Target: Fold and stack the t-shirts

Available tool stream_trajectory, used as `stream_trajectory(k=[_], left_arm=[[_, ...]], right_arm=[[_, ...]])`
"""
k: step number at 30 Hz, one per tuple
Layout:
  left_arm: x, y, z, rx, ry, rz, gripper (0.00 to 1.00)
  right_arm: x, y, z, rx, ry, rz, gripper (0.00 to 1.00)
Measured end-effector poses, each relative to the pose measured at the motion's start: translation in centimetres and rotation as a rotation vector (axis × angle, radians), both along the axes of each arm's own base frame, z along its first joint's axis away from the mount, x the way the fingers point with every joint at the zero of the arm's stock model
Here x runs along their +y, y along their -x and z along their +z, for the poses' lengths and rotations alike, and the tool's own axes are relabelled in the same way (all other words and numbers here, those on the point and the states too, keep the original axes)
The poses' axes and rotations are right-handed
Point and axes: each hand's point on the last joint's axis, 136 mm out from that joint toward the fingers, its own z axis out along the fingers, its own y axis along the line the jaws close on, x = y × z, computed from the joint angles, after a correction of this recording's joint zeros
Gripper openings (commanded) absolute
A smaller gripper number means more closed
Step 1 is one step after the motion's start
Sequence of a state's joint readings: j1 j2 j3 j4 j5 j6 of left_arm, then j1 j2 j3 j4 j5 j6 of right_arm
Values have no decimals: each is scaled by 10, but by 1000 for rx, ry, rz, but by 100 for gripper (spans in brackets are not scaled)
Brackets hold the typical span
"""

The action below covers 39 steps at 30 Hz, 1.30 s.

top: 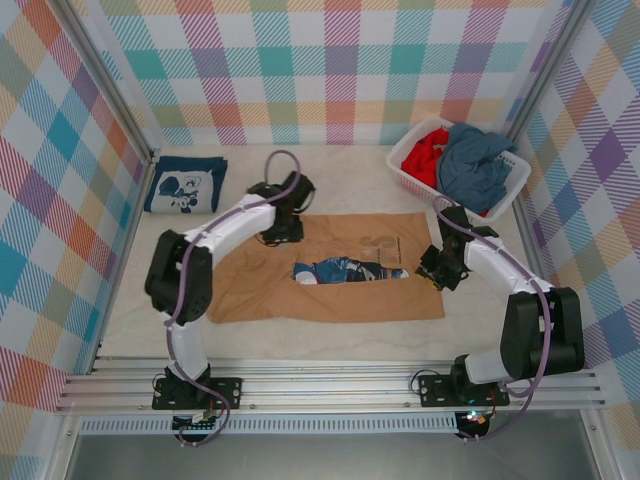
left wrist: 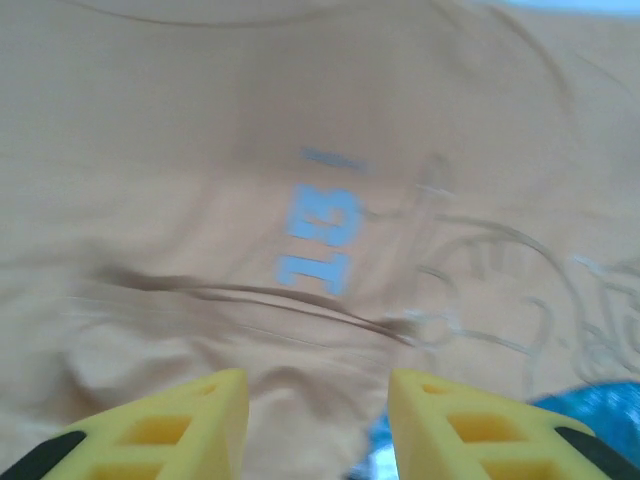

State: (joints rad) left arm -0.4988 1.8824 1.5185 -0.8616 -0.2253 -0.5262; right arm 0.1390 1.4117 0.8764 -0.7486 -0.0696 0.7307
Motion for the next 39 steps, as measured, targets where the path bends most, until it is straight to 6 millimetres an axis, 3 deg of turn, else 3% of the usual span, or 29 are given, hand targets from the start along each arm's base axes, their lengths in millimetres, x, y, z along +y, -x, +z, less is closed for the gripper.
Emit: stream_trajectory(k=[4,7,14,18,24,29,35,39], left_arm=[[67,-11,-19,30,76,163,39],[96,-13,-37,63,111,222,39],[82,-25,-56,53,264,197,33],[76,-16,-67,82,297,191,28],[85,-3,-78,110,252,205,30],[84,-1,-77,101,263,202,19],[83,-4,-76,87,268,202,3],[84,-6,-70,68,264,197,0]], right_arm=[[1,0,0,1,-5,2,28],[2,0,0,0,-9,8,28],[2,1,1,-1,-9,9,28],[2,1,2,-4,-9,9,28],[2,1,2,-4,-9,8,28],[2,1,2,-3,-13,9,29],[28,-16,8,-100,-159,53,39],[44,-25,22,-183,-249,89,39]])
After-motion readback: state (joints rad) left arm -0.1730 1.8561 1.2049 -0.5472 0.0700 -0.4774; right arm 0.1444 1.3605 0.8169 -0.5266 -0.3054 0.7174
